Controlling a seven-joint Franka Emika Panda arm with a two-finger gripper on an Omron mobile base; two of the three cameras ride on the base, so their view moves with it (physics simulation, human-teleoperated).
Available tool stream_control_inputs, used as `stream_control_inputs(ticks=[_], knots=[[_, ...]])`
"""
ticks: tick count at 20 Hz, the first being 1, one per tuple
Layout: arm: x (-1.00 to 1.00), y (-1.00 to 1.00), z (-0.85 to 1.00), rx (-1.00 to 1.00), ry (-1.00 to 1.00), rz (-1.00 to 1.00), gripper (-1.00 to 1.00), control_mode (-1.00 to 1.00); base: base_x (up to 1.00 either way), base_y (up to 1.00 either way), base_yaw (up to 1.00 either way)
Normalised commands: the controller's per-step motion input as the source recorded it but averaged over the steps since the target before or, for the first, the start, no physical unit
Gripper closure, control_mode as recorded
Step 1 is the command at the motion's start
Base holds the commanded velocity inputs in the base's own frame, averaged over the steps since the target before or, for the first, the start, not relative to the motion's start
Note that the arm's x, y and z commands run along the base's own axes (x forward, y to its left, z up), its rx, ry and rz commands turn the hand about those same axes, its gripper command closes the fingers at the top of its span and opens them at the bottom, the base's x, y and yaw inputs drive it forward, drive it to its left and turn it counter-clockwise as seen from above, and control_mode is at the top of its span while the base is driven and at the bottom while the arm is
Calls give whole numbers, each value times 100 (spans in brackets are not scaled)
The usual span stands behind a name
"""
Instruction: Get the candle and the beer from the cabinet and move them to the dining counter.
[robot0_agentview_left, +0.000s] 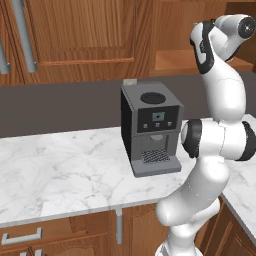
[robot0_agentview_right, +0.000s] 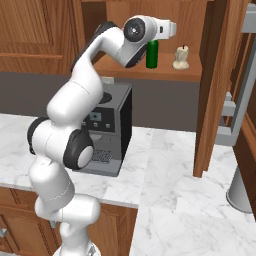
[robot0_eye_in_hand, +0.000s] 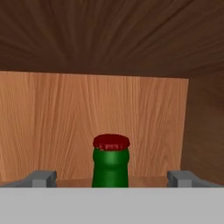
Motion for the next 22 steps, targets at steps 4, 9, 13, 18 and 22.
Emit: stream_control_inputs(ticks=[4,9,13,18,22], knots=[[16,0,0,0,0,0,-100,-100,0,0,0],[4,0,0,0,0,0,-100,-100,0,0,0],[1,0,0,0,0,0,-100,-100,0,0,0],[0,0,0,0,0,0,-100,-100,0,0,0],[0,0,0,0,0,0,-100,-100,0,0,0]])
